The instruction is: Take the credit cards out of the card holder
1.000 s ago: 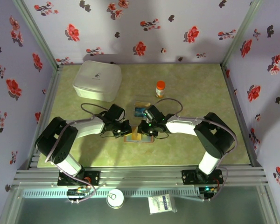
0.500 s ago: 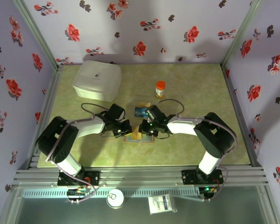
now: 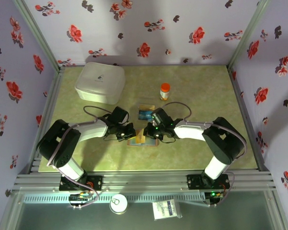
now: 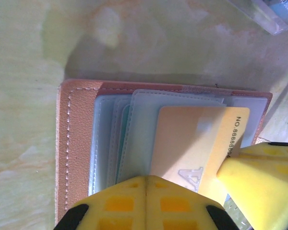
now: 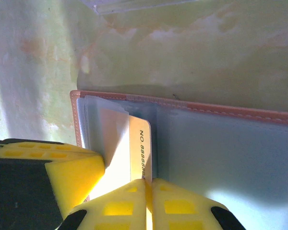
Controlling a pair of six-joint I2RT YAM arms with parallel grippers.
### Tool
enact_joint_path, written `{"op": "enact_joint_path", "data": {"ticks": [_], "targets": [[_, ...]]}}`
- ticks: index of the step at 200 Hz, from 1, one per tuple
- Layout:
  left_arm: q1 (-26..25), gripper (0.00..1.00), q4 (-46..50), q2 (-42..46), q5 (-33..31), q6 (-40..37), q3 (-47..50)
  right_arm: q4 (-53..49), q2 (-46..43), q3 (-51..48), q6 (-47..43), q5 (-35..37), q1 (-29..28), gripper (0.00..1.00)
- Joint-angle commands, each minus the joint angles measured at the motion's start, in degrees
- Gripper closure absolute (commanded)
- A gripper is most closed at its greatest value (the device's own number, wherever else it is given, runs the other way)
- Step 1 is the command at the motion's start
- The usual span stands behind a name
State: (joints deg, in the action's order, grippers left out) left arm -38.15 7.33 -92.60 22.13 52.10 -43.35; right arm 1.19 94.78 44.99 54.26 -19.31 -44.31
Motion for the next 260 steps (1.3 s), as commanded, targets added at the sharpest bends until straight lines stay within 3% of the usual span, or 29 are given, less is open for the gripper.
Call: {"op": "enact_joint_path", "data": {"ticks": [1,78,138,206,260], "targets": [[-0.3,1.0,1.94,0.63,-2.01,0.07,1.92,-3.98,-2.13,-1.14,-0.86,1.4,0.79,0.91],[-0.32,1.0,1.19,2.87,-2.38,0.93,3.53,-10.99,-7.47,0.74,-3.35,3.97,0.98,0.95],[-0.27,1.0,1.41,4.17,-2.66,1.17,1.87,-19.7,-8.05,7.29,-11.61,5.53,1.4,0.98],[-0.34,0.99,3.99,4.83,-3.41,0.73,-0.86,-33.42,-7.98,15.82,-39.19,8.43,1.61,1.0],[0.17,0.97,8.59,5.89,-6.11,-1.07,-1.91,-44.13,-3.88,25.84,-61.42,14.9,1.76,1.0]]}}
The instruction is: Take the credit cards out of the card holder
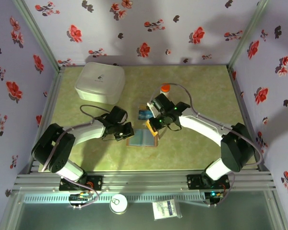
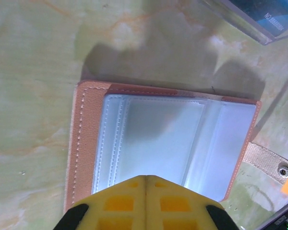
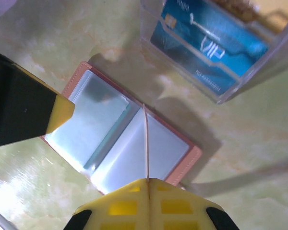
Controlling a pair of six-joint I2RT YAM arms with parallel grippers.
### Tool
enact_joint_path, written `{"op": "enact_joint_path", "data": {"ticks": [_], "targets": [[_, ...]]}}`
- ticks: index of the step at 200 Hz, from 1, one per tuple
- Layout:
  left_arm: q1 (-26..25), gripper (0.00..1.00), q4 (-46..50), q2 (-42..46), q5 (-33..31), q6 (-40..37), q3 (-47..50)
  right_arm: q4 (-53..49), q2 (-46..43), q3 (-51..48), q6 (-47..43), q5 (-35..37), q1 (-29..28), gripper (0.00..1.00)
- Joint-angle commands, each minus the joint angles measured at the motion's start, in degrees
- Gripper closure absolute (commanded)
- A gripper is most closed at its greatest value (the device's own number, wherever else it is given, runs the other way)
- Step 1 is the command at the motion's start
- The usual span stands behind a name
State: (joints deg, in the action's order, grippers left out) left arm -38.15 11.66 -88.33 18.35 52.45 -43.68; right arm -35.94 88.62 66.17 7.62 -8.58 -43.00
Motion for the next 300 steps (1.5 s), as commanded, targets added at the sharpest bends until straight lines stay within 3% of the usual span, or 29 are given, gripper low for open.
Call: {"op": "enact_joint_path", "data": {"ticks": [1,50,99,152,225,300], "targets": [[0.22,0.97,4.35,1.65,-2.38,-1.45,-1.63,-7.1,2.36,4.84,-15.15,4.18,0.46,1.0],[1.1,0.89,7.21,4.01,-4.23,-3.19,-2.05,-10.86,6.89,12.68,-35.17,4.65,0.97,1.0],[2.55,0.83,9.15,5.45,-4.86,-4.21,-2.44,-15.99,14.0,23.97,-46.43,4.3,3.56,1.0],[3.52,0.78,9.46,4.69,-4.95,-3.48,-3.67,-22.99,23.44,38.03,-51.4,0.43,7.12,1.0],[3.52,0.61,7.32,3.79,-4.73,-1.96,-3.96,-27.61,34.43,51.67,-54.13,-4.03,8.82,1.0],[3.78,0.57,7.4,4.5,-5.25,-1.54,-2.43,-29.43,40.61,55.76,-55.43,-4.87,9.25,1.0]]}}
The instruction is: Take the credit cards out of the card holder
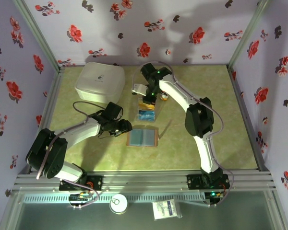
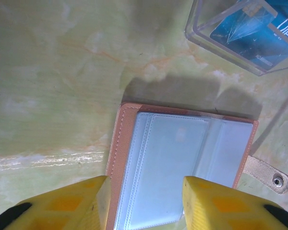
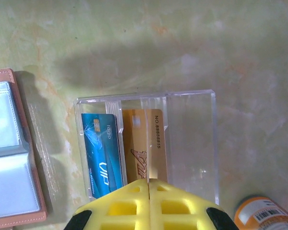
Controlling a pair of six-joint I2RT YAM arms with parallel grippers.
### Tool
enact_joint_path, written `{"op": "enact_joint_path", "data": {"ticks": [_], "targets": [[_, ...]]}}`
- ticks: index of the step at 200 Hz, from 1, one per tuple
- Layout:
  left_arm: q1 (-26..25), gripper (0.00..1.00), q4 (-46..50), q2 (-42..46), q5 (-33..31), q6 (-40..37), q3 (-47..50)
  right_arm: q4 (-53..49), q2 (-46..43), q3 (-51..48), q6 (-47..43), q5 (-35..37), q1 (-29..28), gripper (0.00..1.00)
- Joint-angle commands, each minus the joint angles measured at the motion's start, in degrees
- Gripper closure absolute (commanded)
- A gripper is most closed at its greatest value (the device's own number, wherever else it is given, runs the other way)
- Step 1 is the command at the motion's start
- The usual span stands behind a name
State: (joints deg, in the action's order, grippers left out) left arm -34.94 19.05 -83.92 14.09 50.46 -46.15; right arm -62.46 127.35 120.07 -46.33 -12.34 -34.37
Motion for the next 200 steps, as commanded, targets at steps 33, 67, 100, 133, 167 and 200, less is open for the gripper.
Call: {"op": "enact_joint_path", "data": {"ticks": [33,67,100,133,167,200], "targets": [[0.77,0.54,-0.24,0.37,-1.16,0.77,0.78,-3.44,3.28,1.89,-1.1,-1.36,0.64,0.99],[0.84,0.54,-0.64,-0.35,-0.95,0.67,0.8,-2.9,3.05,1.92,1.14,-0.77,0.66,0.82],[0.92,0.54,0.22,-1.53,-0.68,-0.8,-0.93,1.19,-0.22,-1.59,6.65,0.8,0.7,0.79],[0.97,0.55,0.16,-2.69,0.49,-1.61,-1.52,9.02,-5.81,-8.91,15.65,1.11,0.65,0.78],[0.93,0.6,-0.81,-3.53,1.53,-2.06,-1.36,19.16,-12.82,-18.22,29.36,1.72,0.11,0.77],[0.88,0.67,-1.72,-4.36,2.2,-2.38,-0.56,30.46,-20.84,-31.48,42.04,1.32,-1.94,0.78]]}}
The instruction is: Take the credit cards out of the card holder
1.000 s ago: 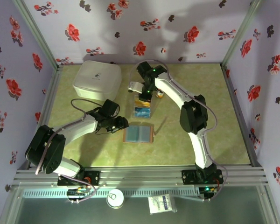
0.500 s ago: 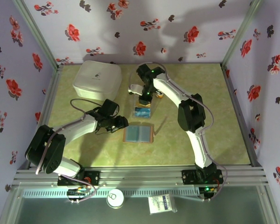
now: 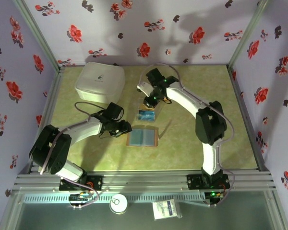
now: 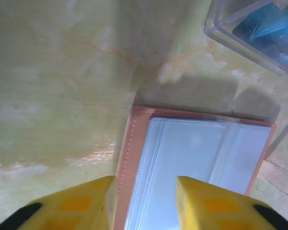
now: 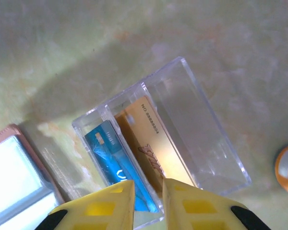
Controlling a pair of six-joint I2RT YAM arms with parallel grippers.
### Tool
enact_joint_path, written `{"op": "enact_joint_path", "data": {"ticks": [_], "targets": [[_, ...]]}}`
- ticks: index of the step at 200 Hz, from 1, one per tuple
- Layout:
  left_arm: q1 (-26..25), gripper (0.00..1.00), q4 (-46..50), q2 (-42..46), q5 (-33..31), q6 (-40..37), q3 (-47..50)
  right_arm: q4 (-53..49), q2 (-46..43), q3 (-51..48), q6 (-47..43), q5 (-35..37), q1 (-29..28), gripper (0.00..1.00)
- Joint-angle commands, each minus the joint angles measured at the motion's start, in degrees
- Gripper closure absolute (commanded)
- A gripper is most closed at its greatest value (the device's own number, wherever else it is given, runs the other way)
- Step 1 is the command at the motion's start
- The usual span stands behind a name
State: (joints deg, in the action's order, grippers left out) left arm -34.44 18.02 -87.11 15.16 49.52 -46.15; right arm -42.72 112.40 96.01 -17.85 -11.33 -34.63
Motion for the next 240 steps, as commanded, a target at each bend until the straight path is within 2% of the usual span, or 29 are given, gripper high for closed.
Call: {"op": "enact_joint_path", "data": {"ticks": [1,38,73,112,153,169,185,240], "targets": [[0.4,0.68,-0.79,-1.15,1.12,-1.4,-0.54,10.99,-6.06,-7.76,13.99,0.33,-1.76,0.78],[0.49,0.76,-3.57,-1.48,2.66,-0.95,1.77,18.01,-11.35,-17.66,28.77,1.36,-3.78,0.79],[0.16,0.84,-5.37,-1.48,3.17,-0.56,3.98,23.99,-16.73,-26.02,37.58,3.04,-6.66,0.82],[-0.02,0.91,-6.68,-0.75,3.09,0.21,6.31,31.92,-21.9,-33.95,48.03,1.46,-7.53,0.89],[-0.34,0.94,-7.53,-0.65,3.2,0.54,8.19,27.35,-23.8,-34.84,52.11,2.98,-9.38,0.91],[-0.47,0.94,-7.68,-0.29,3.08,0.61,8.66,25.56,-23.48,-34.85,54.67,1.37,-9.64,0.91],[-0.54,0.95,-7.74,0.09,3.1,0.76,8.91,25.34,-22.43,-35.31,56.47,-0.99,-10.22,0.88],[-0.63,0.95,-7.9,0.13,2.77,1.02,8.91,25.14,-17.48,-35.98,62.77,-1.02,-13.93,0.78]]}}
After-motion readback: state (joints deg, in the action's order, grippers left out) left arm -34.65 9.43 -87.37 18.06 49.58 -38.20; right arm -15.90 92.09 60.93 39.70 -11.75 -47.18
